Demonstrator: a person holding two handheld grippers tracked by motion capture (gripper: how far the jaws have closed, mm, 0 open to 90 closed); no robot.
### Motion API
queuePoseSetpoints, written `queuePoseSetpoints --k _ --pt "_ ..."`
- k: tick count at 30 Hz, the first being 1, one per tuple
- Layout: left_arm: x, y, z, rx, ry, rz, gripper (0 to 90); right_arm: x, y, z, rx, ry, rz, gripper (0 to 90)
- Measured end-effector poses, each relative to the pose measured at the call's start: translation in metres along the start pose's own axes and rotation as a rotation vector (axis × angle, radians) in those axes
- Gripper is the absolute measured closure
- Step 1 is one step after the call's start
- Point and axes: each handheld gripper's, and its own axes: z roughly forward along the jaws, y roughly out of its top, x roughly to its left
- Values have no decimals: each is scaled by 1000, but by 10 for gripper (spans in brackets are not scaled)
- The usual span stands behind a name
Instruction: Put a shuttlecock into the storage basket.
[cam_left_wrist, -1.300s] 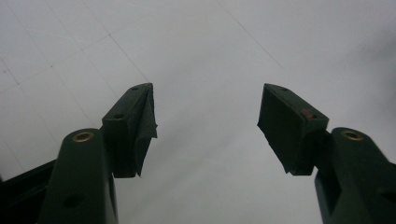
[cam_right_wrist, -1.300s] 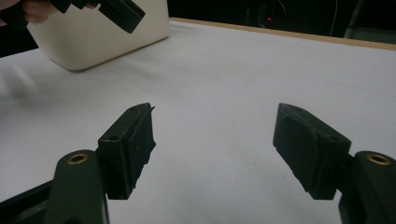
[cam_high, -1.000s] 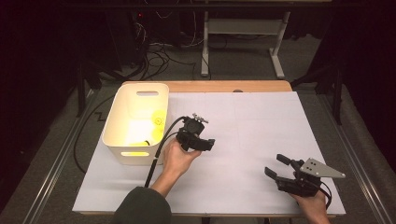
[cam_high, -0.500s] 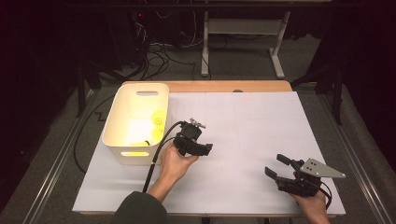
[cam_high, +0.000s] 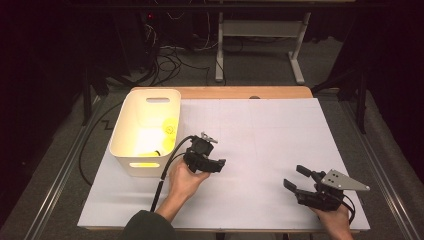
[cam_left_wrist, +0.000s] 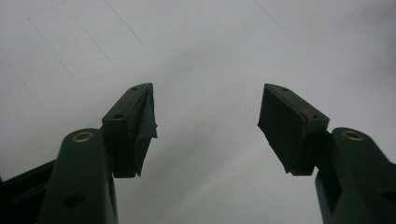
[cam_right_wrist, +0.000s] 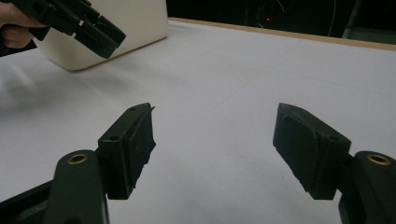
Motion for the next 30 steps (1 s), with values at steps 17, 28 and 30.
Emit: queuePoseSetpoints --k 17,28,30 --pt "2 -22 -4 -4 -5 3 371 0 0 0 2 1 0 297" --pt "4 -33 -6 -1 -13 -2 371 0 0 0 1 0 1 297" --pt "5 -36 -6 1 -14 -1 371 0 0 0 1 0 1 297"
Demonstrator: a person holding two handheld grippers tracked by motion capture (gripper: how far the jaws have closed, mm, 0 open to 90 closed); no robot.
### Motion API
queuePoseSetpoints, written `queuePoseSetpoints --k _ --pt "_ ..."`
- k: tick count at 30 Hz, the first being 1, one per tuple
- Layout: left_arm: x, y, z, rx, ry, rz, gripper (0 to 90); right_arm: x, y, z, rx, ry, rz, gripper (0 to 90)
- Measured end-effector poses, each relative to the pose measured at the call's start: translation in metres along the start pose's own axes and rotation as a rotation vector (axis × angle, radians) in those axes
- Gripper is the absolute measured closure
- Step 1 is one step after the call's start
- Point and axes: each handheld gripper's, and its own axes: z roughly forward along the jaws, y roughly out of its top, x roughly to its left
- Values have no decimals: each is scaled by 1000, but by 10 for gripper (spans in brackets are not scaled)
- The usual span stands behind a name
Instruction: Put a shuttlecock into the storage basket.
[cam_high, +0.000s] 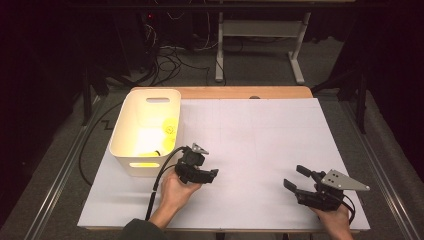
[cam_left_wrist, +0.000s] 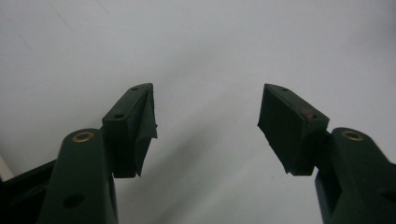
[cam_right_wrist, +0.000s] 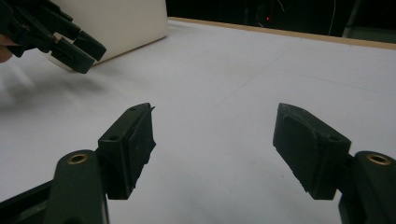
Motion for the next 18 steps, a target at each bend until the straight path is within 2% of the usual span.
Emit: queuePoseSetpoints --k 18 --pt "3 -19 -8 -7 -8 -10 372 0 0 0 2 0 2 297"
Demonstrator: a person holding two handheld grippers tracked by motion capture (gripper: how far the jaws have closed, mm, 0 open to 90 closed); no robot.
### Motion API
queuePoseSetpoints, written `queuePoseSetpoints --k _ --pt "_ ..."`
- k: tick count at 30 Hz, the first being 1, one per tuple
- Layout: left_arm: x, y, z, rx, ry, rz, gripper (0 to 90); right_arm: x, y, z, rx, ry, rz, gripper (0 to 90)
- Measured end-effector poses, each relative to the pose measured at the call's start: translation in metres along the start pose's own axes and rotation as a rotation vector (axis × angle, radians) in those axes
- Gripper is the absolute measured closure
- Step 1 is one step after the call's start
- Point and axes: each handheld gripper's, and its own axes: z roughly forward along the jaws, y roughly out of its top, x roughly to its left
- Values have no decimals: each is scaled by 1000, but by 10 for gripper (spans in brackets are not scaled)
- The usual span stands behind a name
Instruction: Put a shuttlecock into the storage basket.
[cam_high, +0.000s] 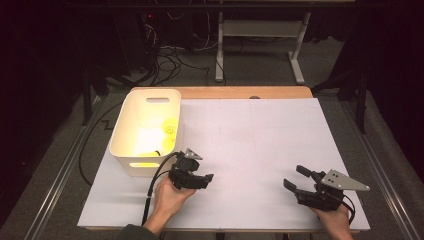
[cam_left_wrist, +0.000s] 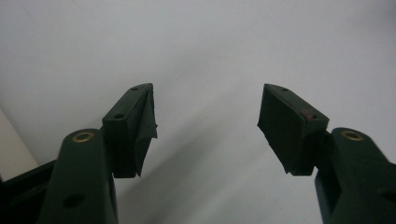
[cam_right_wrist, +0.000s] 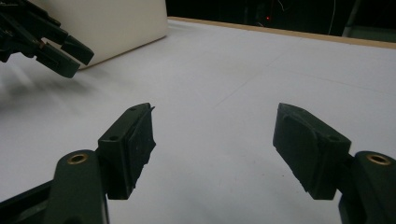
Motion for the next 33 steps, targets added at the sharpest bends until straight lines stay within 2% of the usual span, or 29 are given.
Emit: queuePoseSetpoints --k 19,33 --pt "6 -18 -10 -18 -2 -9 373 0 0 -1 1 -6 -3 297" --pt "10 -24 -14 -18 3 -14 374 1 0 -1 1 -5 -7 297"
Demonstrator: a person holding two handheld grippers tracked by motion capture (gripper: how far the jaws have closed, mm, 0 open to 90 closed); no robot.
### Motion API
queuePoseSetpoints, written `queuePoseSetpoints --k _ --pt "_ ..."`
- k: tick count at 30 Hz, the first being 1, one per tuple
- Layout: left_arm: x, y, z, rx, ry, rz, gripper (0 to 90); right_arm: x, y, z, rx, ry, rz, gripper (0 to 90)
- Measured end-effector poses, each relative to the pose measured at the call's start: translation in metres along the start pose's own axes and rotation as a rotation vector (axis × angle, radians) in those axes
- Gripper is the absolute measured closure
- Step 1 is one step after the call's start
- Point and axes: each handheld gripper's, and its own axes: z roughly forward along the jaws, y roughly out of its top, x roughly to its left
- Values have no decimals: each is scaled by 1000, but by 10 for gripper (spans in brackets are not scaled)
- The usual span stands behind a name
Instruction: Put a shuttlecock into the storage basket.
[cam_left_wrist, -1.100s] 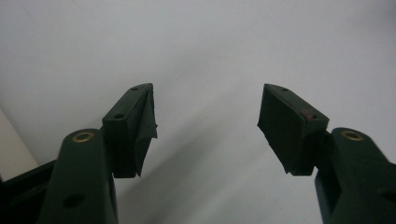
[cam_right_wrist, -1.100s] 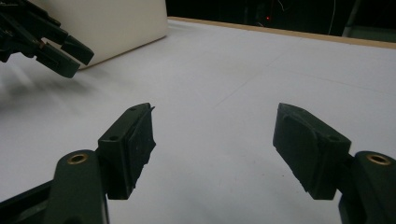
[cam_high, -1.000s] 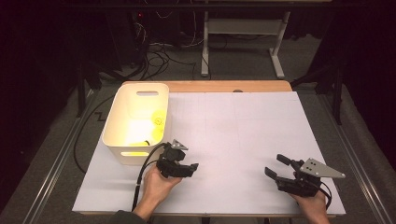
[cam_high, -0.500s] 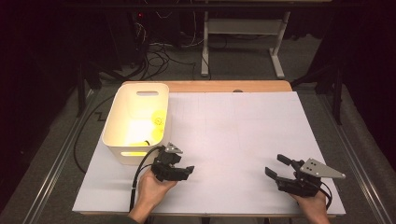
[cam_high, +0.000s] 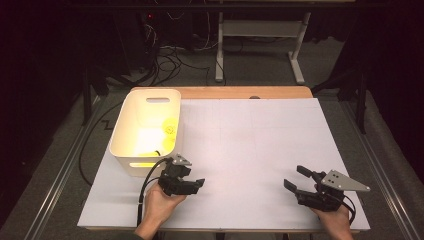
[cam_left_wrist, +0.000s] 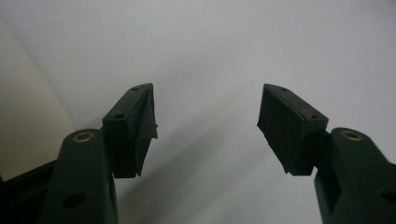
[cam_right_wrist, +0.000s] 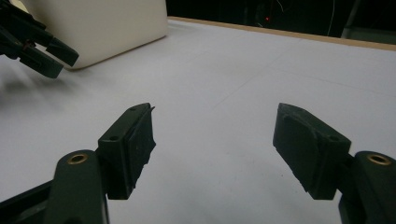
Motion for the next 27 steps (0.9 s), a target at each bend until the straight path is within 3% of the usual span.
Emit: queuePoseSetpoints --k 16,27 --pt "7 -16 -12 -3 30 4 377 1 0 0 4 -1 -4 297" --pt "13 -27 -23 -30 42 -24 376 1 0 0 4 -1 -7 297"
